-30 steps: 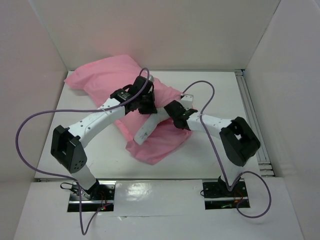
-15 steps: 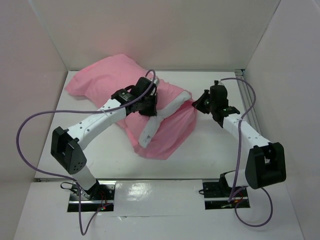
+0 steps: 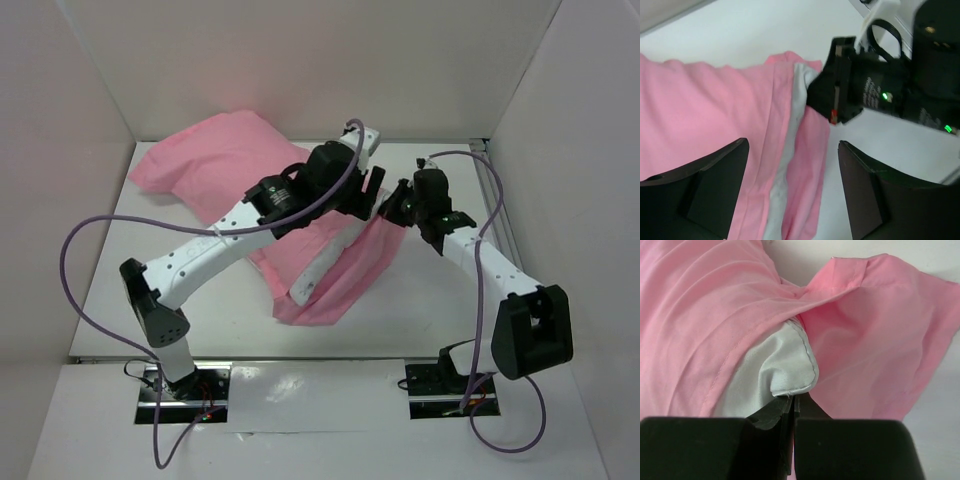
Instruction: Put the pillow into the pillowcase
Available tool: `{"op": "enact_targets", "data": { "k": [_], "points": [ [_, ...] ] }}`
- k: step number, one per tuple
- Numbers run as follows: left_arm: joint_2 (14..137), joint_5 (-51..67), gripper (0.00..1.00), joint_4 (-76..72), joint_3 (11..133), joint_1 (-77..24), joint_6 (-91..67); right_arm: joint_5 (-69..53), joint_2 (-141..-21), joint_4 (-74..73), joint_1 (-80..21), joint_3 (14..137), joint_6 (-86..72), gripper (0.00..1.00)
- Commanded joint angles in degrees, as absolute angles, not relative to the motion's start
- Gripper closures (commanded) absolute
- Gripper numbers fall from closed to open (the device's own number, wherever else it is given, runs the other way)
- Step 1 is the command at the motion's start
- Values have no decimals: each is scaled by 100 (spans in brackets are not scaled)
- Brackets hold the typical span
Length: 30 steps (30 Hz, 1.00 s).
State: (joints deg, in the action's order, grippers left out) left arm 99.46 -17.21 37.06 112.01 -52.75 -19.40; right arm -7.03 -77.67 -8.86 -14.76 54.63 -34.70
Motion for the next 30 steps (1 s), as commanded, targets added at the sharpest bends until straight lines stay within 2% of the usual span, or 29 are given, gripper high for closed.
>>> {"op": "enact_targets", "data": {
  "k": [1,5,9,11,12,13,15,18,24,30],
  "points": [
    [10502,-2425,15,2781,11005,-5300,-1311,-949,-7392,-598,-1416,5354,-3480,100],
    [10889,-2768,12,2032,10688,-5300,-1029,-1124,-7251,-598,-1214,5273,-3480,100],
    [11336,-2575,10,1714,10556,-5142,-976,-1510,-7129,-650,-924,5064,-3533,100],
    [11513,-2357,15,1714,10556,-5081,-976,-1704,-7075,-598,-670,4888,-3533,100],
    [11583,-2260,31,1801,10556,-5080,-976,-1766,-7014,-598,-607,4887,-3533,100],
    [11697,-2137,51,1967,10556,-5019,-976,-1767,-7014,-598,-606,4826,-3533,100],
    [11821,-1995,100,2213,10661,-4958,-1159,-1767,-7014,-667,-458,4825,-3533,100],
    [11936,-1995,100,2776,10731,-4957,-1230,-1836,-7075,-721,-282,4948,-3480,100],
    [11330,-1504,100,3365,9758,-4843,-950,-1951,-7452,-581,114,5396,-3559,100],
    [11504,-1248,100,4156,9501,-4843,-809,-2004,-7453,-106,281,5782,-3901,100]
  ]
}}
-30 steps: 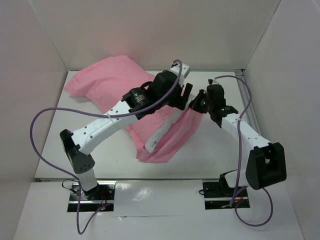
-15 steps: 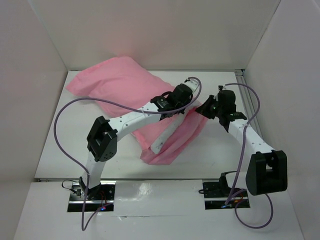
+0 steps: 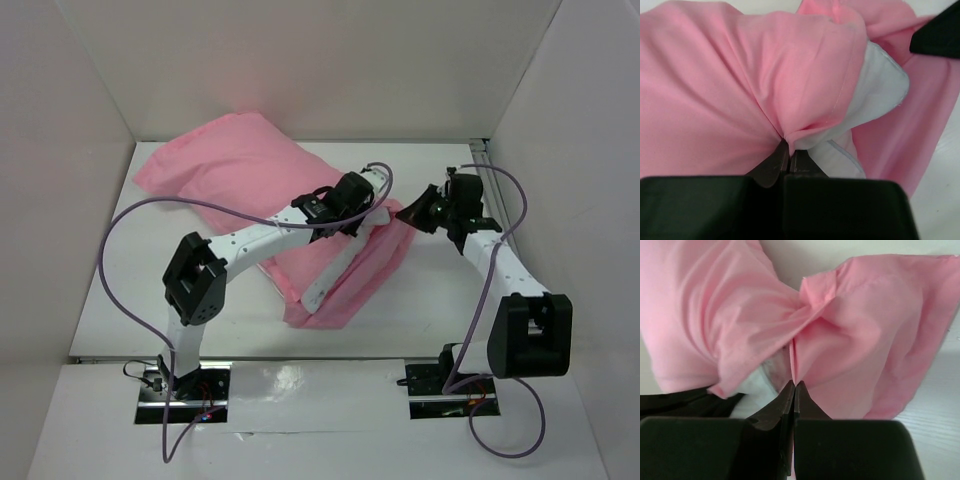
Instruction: Put the pillow into the pillowcase
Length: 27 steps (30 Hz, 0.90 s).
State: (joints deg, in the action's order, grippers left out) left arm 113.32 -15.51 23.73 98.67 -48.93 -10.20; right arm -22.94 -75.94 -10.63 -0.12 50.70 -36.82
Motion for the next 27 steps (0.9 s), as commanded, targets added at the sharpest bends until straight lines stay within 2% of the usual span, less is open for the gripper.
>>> {"op": "enact_targets", "data": {
  "k": [1,5,15,20,27],
  "points": [
    [11566,-1144,100,4227,9501,-4843,-809,-2004,-7401,-53,333,5835,-3955,100],
    [11759,-765,100,4280,9334,-4843,-747,-2073,-7181,508,334,6055,-4184,100],
    [12445,-984,100,4526,9905,-4781,-1098,-3778,-6399,615,334,6714,-4096,100],
    [12647,-914,100,4526,10335,-4668,-1432,-4683,-6075,676,334,6303,-4429,100],
    [12902,-923,100,4526,10836,-4614,-1538,-5062,-5669,529,334,6064,-4535,100]
  ]
}}
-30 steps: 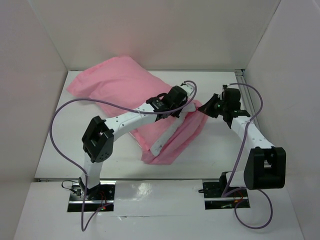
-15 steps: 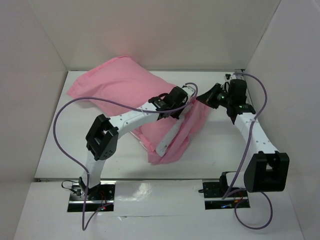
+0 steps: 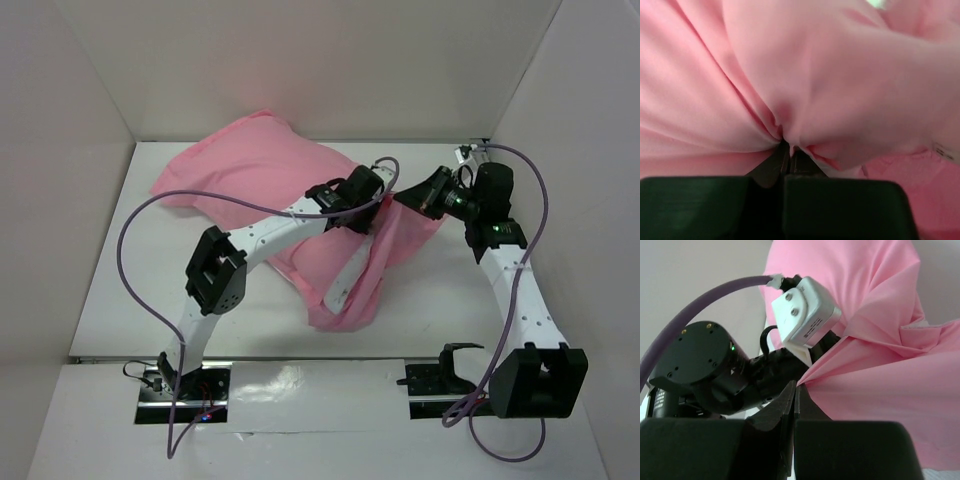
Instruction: Put the pillow into the pillowcase
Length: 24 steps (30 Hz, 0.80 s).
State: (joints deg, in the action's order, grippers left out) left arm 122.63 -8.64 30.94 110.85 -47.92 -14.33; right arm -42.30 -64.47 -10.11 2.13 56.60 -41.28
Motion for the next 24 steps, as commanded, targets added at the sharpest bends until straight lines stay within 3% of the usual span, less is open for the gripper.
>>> {"op": "enact_targets", "data": {
  "k": [1,11,13,14,16,24],
  "points": [
    [12902,-923,100,4526,10837,-4562,-1608,-4993,-5669,423,334,5986,-4483,100],
    [12120,325,100,4192,10916,-4386,-1978,-3877,-6537,-614,167,4693,-3341,98],
    [12120,439,100,4192,11056,-4386,-1978,-3517,-6714,-1113,167,4955,-3209,82],
    [12120,500,100,4192,11057,-4386,-2038,-3411,-6715,-1255,167,5035,-3095,68],
    [12173,562,100,4192,11057,-4386,-2039,-2946,-6715,-1641,167,5202,-3033,55],
    [12234,756,100,4026,10942,-4386,-2092,-961,-6636,-3224,-638,6275,-2611,38]
  ]
}}
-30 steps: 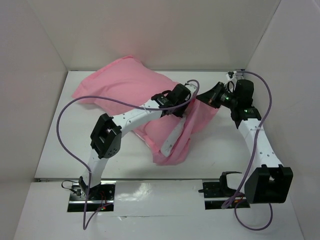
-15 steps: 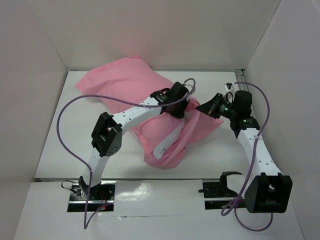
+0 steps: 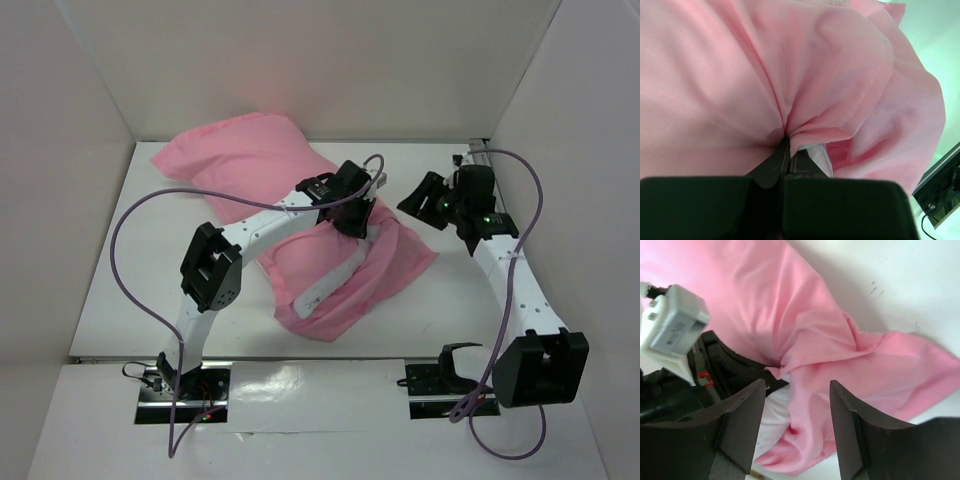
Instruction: Put the pillow into the pillowcase
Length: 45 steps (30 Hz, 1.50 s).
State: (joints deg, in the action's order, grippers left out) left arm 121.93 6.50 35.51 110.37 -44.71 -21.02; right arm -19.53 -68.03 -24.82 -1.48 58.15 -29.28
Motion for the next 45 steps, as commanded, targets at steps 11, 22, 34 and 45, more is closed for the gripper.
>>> {"op": "enact_targets", "data": {
  "k": [11,22,34,45],
  "points": [
    [12287,756,100,4025,10942,-4386,-2092,430,-7250,-3129,-2057,6064,-3040,49],
    [12182,756,100,3920,10767,-4333,-2145,1213,-7734,-3129,-2496,6118,-3094,65],
    [12129,809,100,3814,10661,-4280,-2145,908,-7165,-3139,-2602,6328,-2971,100],
    [12454,940,100,3709,10793,-4228,-2259,-1177,-6636,-2321,-2725,6803,-2996,100]
  ]
}}
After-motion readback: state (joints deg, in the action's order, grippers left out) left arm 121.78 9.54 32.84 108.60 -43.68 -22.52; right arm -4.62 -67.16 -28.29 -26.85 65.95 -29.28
